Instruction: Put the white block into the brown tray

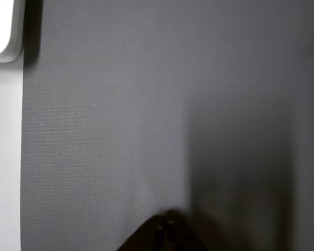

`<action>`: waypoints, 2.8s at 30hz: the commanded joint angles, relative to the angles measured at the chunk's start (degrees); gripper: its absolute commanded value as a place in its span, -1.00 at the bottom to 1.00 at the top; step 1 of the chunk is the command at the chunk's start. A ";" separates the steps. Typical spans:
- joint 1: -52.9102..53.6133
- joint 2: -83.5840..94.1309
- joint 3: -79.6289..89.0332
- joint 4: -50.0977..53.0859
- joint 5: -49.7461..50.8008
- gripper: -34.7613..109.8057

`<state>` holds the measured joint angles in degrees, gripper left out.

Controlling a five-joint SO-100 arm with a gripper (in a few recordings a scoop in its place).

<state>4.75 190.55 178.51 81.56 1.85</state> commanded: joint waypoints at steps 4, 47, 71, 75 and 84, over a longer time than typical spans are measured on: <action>-0.09 -0.70 -0.09 3.60 1.32 -0.52; -0.09 -0.70 -0.09 3.60 1.41 -0.52; -0.26 -0.70 -0.09 3.60 1.41 -0.52; -0.44 -0.70 -0.09 3.60 1.41 -0.52; -1.93 -1.14 -0.09 3.78 3.43 -0.52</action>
<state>3.08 190.55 178.42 81.47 3.60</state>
